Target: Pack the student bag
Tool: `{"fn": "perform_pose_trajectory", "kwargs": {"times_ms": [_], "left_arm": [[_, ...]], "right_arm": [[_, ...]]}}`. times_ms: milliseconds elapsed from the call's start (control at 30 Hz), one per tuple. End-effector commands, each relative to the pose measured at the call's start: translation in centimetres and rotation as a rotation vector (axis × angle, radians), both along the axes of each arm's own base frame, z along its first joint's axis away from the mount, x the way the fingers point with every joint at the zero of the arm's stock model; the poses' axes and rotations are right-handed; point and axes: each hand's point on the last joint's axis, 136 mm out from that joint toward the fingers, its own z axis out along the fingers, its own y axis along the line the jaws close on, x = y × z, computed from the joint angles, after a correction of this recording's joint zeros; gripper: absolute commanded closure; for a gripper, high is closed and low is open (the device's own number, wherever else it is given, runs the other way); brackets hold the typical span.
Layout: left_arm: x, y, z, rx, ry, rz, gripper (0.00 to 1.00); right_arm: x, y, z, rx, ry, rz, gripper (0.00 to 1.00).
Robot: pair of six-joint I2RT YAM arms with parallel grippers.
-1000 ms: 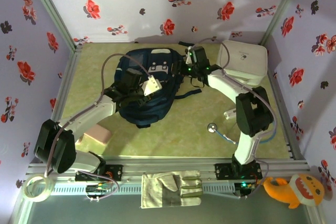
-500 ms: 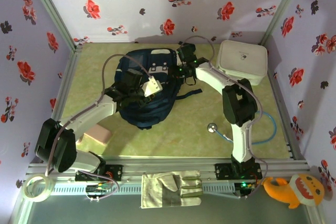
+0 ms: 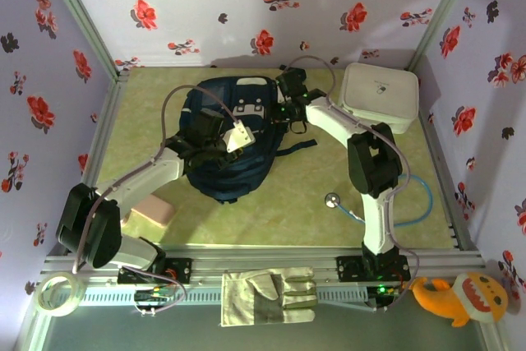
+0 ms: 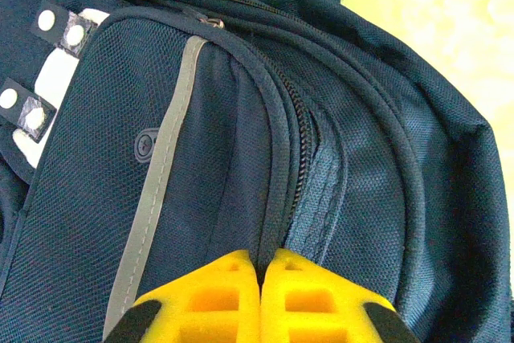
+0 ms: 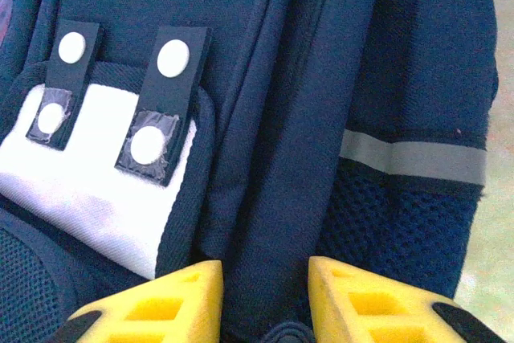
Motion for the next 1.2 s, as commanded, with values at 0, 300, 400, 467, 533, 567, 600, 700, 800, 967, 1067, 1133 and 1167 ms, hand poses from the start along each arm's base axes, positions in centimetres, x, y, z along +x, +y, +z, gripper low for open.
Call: {"fn": "perform_pose_trajectory", "kwargs": {"times_ms": [0, 300, 400, 467, 533, 567, 600, 700, 800, 967, 1067, 1133, 1167], "left_arm": [[0.7, -1.2, 2.4, -0.061, -0.039, -0.017, 1.00], [0.9, -0.9, 2.3, -0.046, -0.048, -0.004, 1.00], [0.9, -0.9, 2.4, -0.045, -0.052, -0.009, 1.00], [0.8, -0.9, 2.4, -0.042, -0.054, -0.011, 1.00], [0.8, -0.8, 2.4, -0.041, -0.053, -0.013, 1.00], [0.8, -0.8, 2.5, -0.041, -0.053, -0.013, 1.00], [0.7, -0.8, 2.5, -0.041, -0.051, -0.012, 1.00], [0.7, -0.8, 2.6, -0.047, -0.051, -0.012, 1.00], [0.7, -0.8, 2.7, -0.048, -0.049, -0.012, 1.00], [0.6, -0.9, 2.6, -0.047, -0.046, -0.015, 1.00], [0.6, -0.8, 2.6, -0.044, -0.044, -0.015, 1.00], [0.6, -0.8, 2.5, -0.042, -0.041, -0.016, 1.00], [0.6, -0.8, 2.5, -0.042, -0.041, -0.016, 1.00]], "right_arm": [[-0.9, -0.2, 1.9, 0.060, 0.003, 0.011, 0.64], [-4.7, 0.4, 3.1, 0.178, 0.021, 0.167, 0.64], [-5.1, -0.3, 3.2, 0.174, 0.005, 0.183, 0.63], [-4.9, -0.7, 3.5, 0.174, -0.009, 0.189, 0.61], [-4.6, -1.0, 3.7, 0.166, -0.027, 0.193, 0.58], [-4.5, -1.0, 3.9, 0.160, -0.039, 0.203, 0.57], [-4.4, -1.0, 3.9, 0.152, -0.046, 0.211, 0.56], [-4.4, -0.4, 3.5, 0.138, -0.053, 0.283, 0.54], [-4.2, -0.6, 2.5, 0.087, -0.038, 0.312, 0.55], [-3.7, -0.6, 2.0, 0.047, -0.049, 0.350, 0.56], [-3.2, -0.5, 2.1, 0.034, -0.066, 0.363, 0.56], [-2.9, -0.4, 2.0, 0.023, -0.066, 0.376, 0.56], [-2.8, -0.4, 1.7, 0.017, -0.063, 0.384, 0.55]]}}
